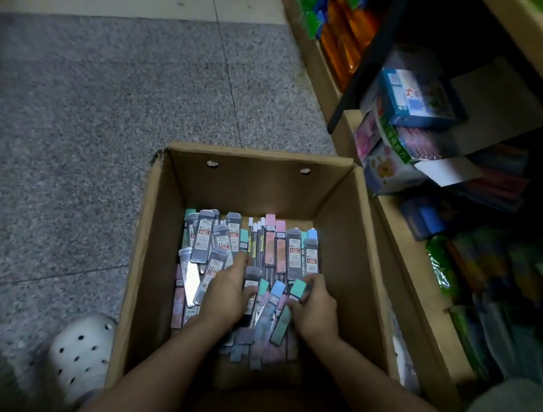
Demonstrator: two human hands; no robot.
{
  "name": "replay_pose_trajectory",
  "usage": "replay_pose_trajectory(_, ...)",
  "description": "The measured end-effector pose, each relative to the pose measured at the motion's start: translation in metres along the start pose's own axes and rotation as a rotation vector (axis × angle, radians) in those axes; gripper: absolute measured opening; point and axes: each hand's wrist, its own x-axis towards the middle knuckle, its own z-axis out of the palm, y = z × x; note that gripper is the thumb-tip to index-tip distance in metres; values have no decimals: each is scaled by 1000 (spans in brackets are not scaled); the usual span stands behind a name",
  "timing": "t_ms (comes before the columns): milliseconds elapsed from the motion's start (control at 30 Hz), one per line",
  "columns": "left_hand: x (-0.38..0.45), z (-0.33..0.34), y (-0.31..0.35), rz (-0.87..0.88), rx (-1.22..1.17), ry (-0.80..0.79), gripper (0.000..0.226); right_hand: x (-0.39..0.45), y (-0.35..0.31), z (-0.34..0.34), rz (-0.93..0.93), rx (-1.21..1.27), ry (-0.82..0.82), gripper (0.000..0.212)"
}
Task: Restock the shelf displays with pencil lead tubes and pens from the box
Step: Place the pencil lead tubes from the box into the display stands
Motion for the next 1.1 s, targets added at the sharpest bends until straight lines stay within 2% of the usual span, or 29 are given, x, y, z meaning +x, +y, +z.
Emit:
replay_pose_trajectory(167, -5, -17, 39, 106, -199, 14, 37, -19, -38, -50, -211, 43, 78, 41)
replay_pose_trajectory(300, -7, -47, 105, 149, -572, -11, 37, -47, -75, -116, -370, 13, 91, 40)
replay_pose_trajectory(400, -22, -68, 161, 188, -819, -81, 28, -74, -99, -174, -461, -27, 202, 39)
replay_pose_trajectory(467, -37, -82, 195, 247, -905, -169, 29, -96, -110, -212, -511, -41, 283, 39)
replay_pose_trajectory(567, -60, -94, 238, 401, -831, -234, 31, -131, -115, -260, -527, 56, 322, 36)
replay_pose_trajectory(667, -78, -92, 279, 521, -817, -214, 32, -163, -111, -304, -561, 130, 365, 33)
replay_pose_trajectory(767, -93, -83, 322, 598, -791, -201, 27, -194, -101, -348, -566, 104, 509, 34)
replay_pose_trajectory(933, -120, -67, 391, 658, -777, -295, 27, -233, -80, -416, -518, 89, 735, 33)
replay_pose_trajectory(1100, -136, -60, 427, 675, -738, -406, 38, -250, -63, -470, -451, -122, 1000, 36)
